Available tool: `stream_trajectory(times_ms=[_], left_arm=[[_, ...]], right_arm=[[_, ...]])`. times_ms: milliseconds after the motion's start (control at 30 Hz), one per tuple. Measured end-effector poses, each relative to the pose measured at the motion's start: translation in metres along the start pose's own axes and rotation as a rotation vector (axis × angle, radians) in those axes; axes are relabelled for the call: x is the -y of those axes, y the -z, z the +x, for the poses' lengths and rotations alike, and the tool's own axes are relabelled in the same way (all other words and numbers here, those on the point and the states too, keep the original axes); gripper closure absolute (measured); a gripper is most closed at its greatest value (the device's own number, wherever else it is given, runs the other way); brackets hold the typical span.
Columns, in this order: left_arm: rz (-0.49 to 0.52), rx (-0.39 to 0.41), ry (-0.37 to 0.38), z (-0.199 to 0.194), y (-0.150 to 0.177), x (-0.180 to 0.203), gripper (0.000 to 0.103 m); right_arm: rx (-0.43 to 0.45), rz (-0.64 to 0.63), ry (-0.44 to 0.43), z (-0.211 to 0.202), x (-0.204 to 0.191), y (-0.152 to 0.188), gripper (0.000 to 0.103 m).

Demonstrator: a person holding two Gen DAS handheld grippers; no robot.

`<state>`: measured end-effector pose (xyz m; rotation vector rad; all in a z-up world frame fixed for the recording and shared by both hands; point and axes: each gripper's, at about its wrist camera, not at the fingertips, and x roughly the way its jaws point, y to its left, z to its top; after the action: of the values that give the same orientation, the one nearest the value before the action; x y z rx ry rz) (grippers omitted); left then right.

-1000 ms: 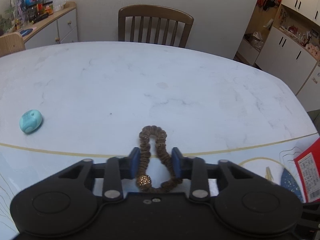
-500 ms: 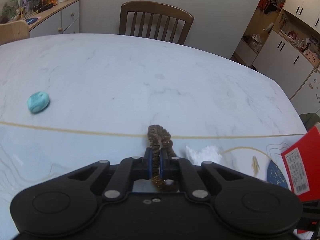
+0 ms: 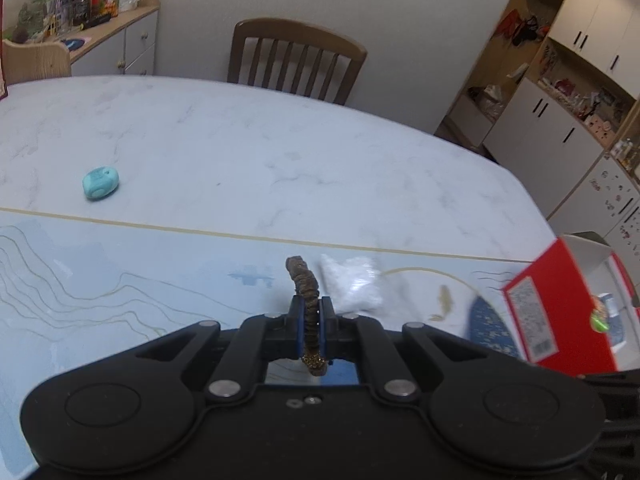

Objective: Organize objects
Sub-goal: 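Carry the beige cylinder and bead bracelet into the shoebox with both tools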

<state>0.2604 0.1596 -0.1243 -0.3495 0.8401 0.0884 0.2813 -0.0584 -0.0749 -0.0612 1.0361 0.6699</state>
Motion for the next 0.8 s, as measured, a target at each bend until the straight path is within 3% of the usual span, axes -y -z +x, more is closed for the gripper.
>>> stream_trajectory(times_ms=[400, 800], left_arm=[[0.055, 0.007, 0.075, -0.061, 0.007, 0.071, 0.099], [0.143, 0.002, 0.192, -0.073, 0.011, 0.179, 0.099]], right_arm=[[0.083, 0.003, -0.022, -0.082, 0.044, 0.017, 0.088], [0.15, 0.032, 0.036, -0.143, 0.123, 0.039, 0.088]])
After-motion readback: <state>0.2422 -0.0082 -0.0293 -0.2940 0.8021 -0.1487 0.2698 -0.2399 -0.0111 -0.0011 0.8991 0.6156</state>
